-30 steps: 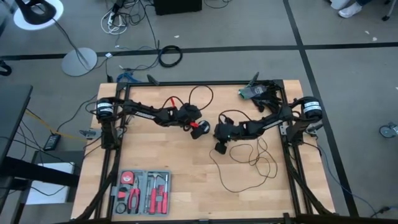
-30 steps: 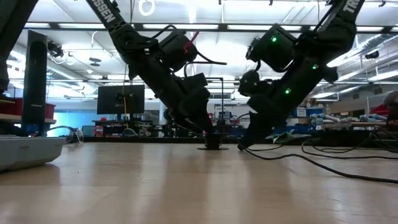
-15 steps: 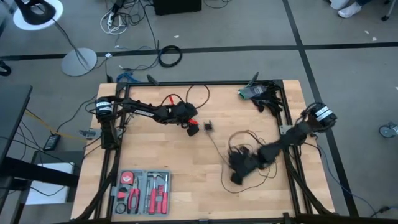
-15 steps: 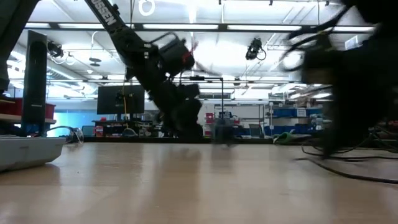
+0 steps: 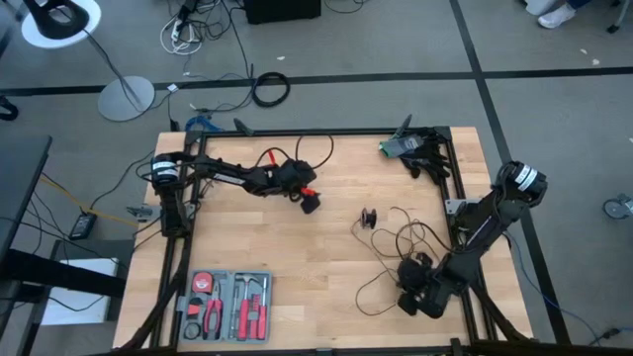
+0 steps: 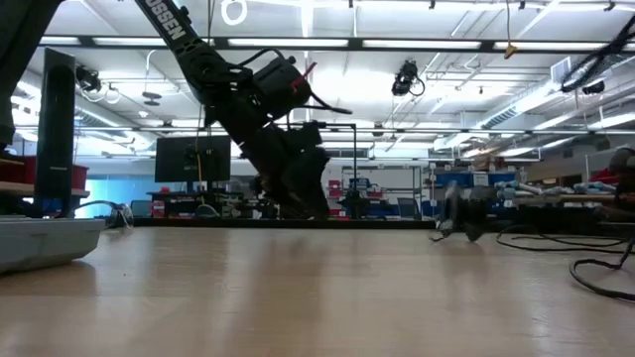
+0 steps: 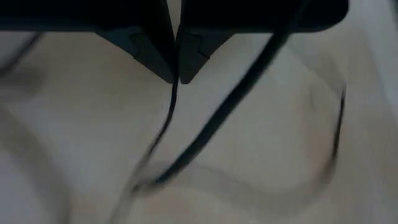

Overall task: Coil cords
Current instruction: Uncoil the black wire from the spool

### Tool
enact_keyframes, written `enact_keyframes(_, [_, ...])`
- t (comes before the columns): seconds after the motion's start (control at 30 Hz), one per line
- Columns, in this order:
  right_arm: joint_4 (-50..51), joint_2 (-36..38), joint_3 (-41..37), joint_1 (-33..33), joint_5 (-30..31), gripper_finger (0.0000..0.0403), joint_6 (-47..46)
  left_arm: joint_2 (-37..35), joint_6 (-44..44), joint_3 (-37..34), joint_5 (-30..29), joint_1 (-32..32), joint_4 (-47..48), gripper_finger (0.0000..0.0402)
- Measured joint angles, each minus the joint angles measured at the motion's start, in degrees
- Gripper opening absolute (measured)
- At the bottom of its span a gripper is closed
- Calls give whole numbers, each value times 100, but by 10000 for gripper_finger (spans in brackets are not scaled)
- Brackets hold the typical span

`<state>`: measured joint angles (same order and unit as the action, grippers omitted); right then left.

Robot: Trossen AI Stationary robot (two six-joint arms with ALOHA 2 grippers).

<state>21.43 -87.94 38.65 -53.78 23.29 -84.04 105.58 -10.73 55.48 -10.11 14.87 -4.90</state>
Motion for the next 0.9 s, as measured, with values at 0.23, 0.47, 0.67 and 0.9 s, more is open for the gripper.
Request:
enact_keyframes(0.23, [-89, 111, 2, 529, 1239, 41, 570, 0, -45, 2, 341, 2, -135, 355])
enact_keyframes(0.47, [-141, 378, 13, 1093, 1567, 64, 1582, -2, -75, 4, 358, -31, -69, 355])
enact_keyframes(0.67, [-46, 681, 13, 1487, 1516, 95, 2150, -4, -95, 7, 363, -33, -62, 355])
enact_keyframes(0.9, [328, 1379, 20, 1792, 1349, 143, 2605, -7, -95, 7, 374, -35, 43, 355])
